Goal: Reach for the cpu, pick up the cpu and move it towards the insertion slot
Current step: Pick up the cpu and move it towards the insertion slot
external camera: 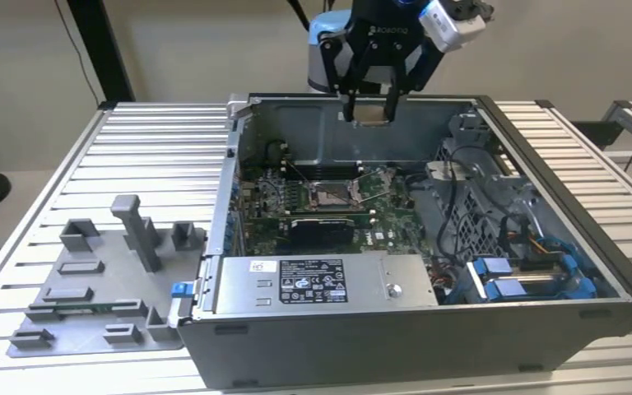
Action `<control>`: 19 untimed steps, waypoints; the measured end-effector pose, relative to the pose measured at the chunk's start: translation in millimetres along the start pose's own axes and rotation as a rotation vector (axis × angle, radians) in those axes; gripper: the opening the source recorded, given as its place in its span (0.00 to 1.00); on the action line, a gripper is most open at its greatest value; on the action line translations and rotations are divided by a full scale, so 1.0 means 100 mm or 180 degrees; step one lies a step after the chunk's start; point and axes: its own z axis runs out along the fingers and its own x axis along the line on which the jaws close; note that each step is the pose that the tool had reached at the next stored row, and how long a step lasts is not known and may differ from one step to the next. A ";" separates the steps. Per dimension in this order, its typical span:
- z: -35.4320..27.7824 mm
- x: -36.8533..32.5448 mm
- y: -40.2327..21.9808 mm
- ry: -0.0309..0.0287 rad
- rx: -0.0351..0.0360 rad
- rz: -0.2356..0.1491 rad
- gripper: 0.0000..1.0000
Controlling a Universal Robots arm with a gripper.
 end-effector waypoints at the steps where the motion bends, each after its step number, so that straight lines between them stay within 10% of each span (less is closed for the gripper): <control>1: 0.004 0.011 0.039 0.0000 0.0000 0.0000 0.00; 10: 0.059 0.095 0.417 0.0000 0.0000 0.0000 0.00; 19: 0.107 0.091 0.642 0.0000 0.0000 0.0000 0.00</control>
